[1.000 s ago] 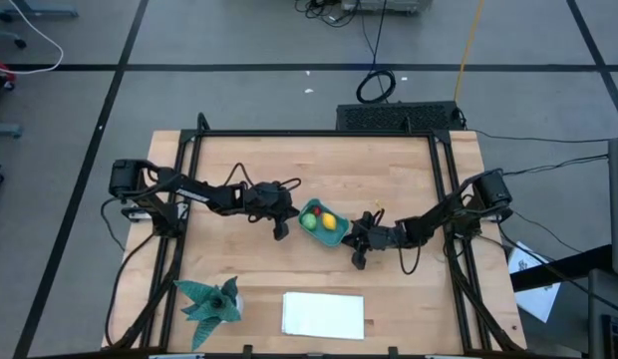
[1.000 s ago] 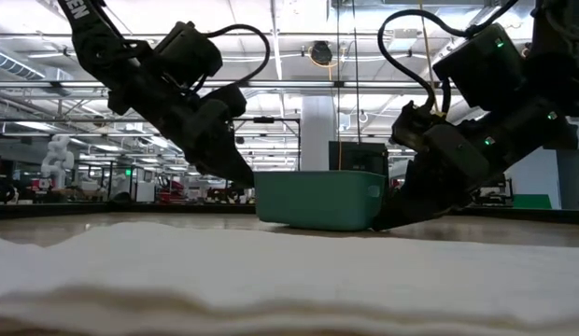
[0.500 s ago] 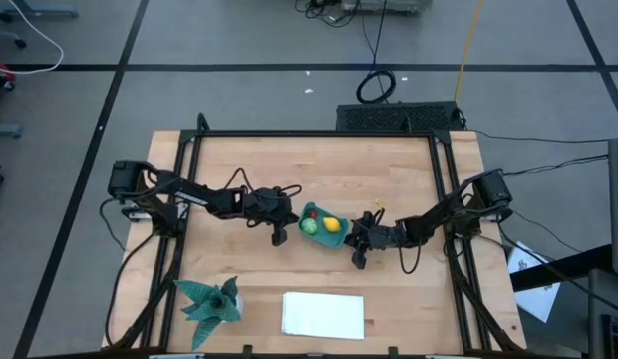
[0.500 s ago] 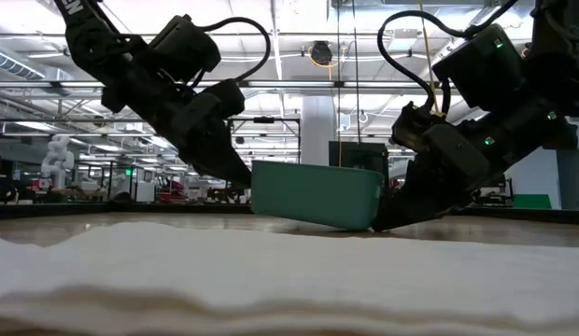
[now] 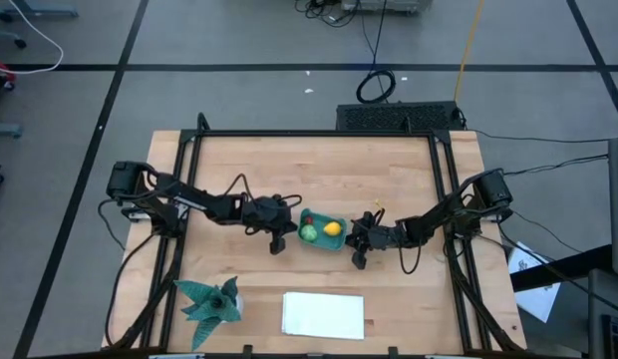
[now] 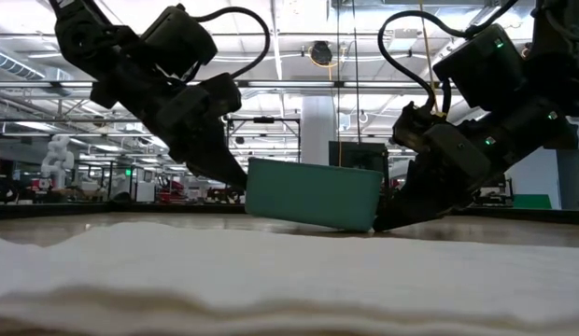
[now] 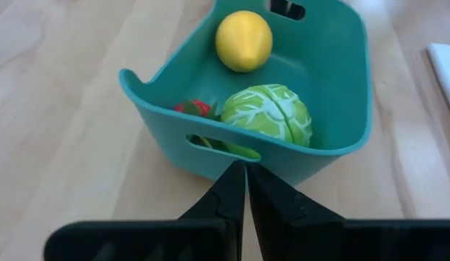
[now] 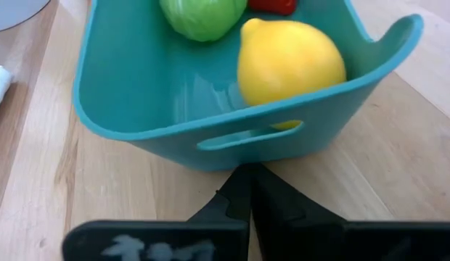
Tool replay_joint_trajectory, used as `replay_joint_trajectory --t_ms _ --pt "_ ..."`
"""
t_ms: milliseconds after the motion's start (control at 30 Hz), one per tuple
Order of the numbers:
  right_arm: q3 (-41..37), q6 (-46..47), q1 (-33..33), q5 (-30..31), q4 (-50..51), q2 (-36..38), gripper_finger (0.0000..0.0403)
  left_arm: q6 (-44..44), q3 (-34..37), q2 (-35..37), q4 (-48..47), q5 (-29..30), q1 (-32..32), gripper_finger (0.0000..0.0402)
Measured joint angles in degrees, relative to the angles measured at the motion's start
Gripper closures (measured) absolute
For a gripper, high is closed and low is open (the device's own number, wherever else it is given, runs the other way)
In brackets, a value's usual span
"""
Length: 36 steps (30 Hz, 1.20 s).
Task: Pick and placing Produce into tupperware
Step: Adjust the blue bin
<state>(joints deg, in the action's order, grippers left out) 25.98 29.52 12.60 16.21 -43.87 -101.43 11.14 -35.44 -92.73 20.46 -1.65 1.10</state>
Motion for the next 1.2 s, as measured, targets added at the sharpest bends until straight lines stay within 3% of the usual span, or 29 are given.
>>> replay_joint_trajectory --t_ms 1200 --pt "-0.13 0.34 -0.23 -1.3 4.36 3.56 0.0403 1.66 -0.23 -0.04 -0.2 2.72 3.59 0.0376"
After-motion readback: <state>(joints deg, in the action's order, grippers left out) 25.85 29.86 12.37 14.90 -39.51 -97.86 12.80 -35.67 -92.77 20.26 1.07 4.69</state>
